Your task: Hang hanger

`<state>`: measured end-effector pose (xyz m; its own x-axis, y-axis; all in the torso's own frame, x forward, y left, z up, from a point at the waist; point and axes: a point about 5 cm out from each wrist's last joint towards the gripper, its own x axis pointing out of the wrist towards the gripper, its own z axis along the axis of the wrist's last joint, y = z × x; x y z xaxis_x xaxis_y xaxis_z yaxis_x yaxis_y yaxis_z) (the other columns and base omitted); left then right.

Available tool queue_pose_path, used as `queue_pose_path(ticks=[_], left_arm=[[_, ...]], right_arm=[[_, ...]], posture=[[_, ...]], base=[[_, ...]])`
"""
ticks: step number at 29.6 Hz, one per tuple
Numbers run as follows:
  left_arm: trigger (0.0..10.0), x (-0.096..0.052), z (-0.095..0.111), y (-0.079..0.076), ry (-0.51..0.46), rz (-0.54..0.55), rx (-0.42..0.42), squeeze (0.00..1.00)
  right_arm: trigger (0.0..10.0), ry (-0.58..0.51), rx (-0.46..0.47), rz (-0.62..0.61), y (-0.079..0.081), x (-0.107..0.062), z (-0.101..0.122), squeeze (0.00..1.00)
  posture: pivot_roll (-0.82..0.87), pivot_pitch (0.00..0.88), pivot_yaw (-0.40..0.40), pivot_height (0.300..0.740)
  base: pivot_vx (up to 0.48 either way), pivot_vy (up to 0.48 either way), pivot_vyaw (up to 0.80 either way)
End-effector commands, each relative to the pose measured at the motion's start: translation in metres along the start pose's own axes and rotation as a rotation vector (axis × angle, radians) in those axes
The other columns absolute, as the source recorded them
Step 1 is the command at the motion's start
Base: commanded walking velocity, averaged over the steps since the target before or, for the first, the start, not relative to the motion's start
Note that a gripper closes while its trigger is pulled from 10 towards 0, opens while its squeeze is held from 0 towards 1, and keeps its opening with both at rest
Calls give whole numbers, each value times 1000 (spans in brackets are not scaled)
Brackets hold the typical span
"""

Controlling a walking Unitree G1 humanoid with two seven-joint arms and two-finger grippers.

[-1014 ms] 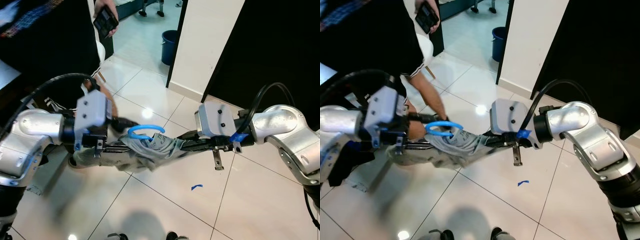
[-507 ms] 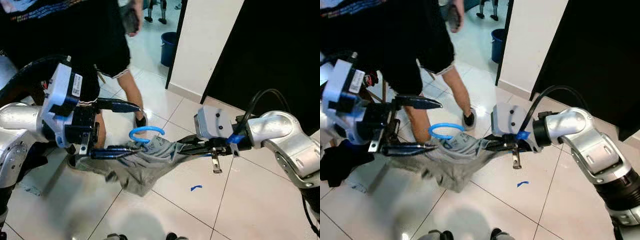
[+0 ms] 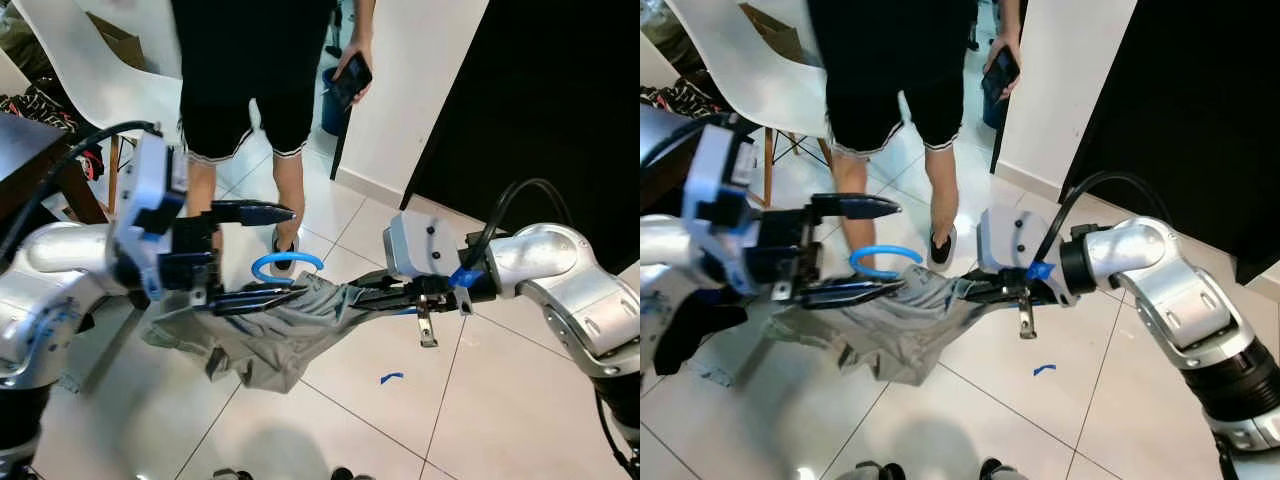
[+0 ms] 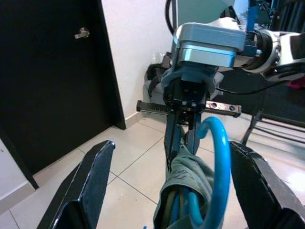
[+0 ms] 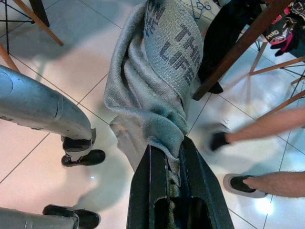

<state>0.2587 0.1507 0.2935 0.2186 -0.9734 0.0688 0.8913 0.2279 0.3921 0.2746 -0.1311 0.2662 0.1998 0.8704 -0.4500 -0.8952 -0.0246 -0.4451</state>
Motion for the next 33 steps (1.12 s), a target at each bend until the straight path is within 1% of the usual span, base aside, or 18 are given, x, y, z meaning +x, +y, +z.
queue_pose_path(ticks=[1, 3, 6, 7, 9, 10, 11, 12, 33], left_arm=[[10000, 7, 4, -3, -28, -22, 1, 0], [10000, 7, 4, -3, -28, -22, 1, 0], [10000, 9, 3, -5, -39, -32, -20, 0], [8902, 10, 2, -6, -45, -43, -31, 0], [8902, 10, 2, -6, -45, -43, -31, 0], [2627, 11, 1, -7, -54, -50, -40, 0], [2627, 11, 1, -7, -54, -50, -40, 0], [0, 11, 1, -7, -66, -55, -50, 0], [0, 13, 3, -9, -103, -32, -68, 0]], right_arm=[[0, -4, -16, 8, 3, 2, 3, 0], [0, -4, -16, 8, 3, 2, 3, 0], [0, -6, -18, 5, 2, 2, 4, 0], [0, -7, -17, 2, 2, 2, 4, 0], [0, -7, -17, 2, 2, 2, 4, 0], [0, -7, -17, 0, 2, 2, 4, 0], [0, -7, -17, 0, 2, 2, 4, 0], [0, -7, -16, -2, 2, 2, 4, 0], [0, -20, -14, -5, 3, 3, 6, 0]], posture=[[71, 137, -70, 740], [71, 137, -70, 740], [68, 135, -69, 740], [67, 135, -68, 740], [67, 135, -68, 740], [66, 135, -67, 740], [66, 135, -67, 740], [67, 132, -67, 740], [66, 129, -72, 740]], base=[[0, 0, 0], [0, 0, 0], [0, 0, 0], [0, 0, 0], [0, 0, 0], [0, 0, 0], [0, 0, 0], [0, 0, 0], [0, 0, 0]])
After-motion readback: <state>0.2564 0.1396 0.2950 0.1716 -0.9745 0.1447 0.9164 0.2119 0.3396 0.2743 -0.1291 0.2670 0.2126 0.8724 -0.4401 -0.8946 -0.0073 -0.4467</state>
